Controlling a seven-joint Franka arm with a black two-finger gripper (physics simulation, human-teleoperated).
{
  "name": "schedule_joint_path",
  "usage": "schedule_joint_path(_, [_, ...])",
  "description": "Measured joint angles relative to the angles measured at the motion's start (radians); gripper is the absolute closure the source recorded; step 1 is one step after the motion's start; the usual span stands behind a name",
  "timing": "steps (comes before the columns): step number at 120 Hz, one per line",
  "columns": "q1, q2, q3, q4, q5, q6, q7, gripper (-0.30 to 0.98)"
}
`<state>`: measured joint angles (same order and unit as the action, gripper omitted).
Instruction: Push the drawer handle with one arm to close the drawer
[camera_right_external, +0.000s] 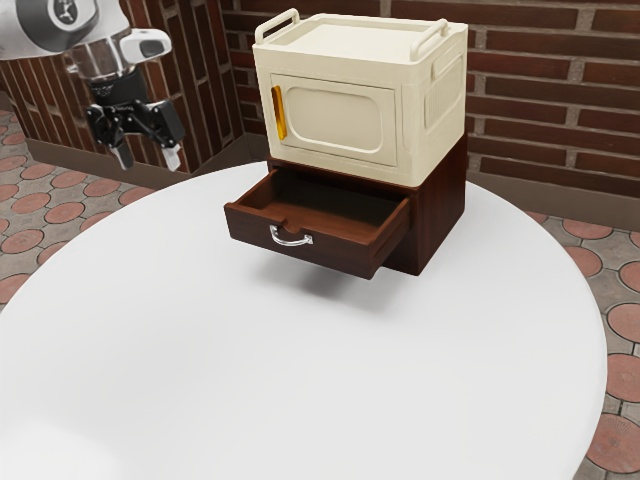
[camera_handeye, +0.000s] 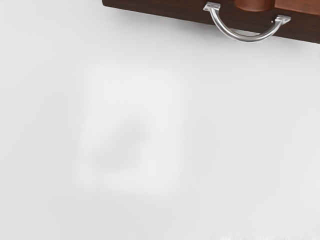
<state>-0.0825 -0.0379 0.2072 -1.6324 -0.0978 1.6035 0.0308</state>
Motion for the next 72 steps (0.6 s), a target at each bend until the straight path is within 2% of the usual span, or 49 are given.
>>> schedule_joint_path(10, [-0.01, -0.007, 0.0, -0.016, 0.0, 0.002, 0.003, 0.0])
schedule_joint_path(16, [-0.011, -0.054, -0.001, -0.079, -0.001, 0.007, 0.005, 0.0])
schedule_joint_path(43, [0.021, -0.547, -0.081, -0.621, 0.053, 0.053, 0.006, 0.0])
schedule_joint_path(53, [0.021, -0.657, -0.098, -0.796, 0.069, 0.079, 0.0, 0.03])
schedule_joint_path(63, [0.021, -0.697, -0.141, -0.883, 0.076, 0.116, -0.008, 0.06])
schedule_joint_path(72, [0.021, -0.683, -0.193, -0.903, 0.08, 0.145, -0.026, 0.1])
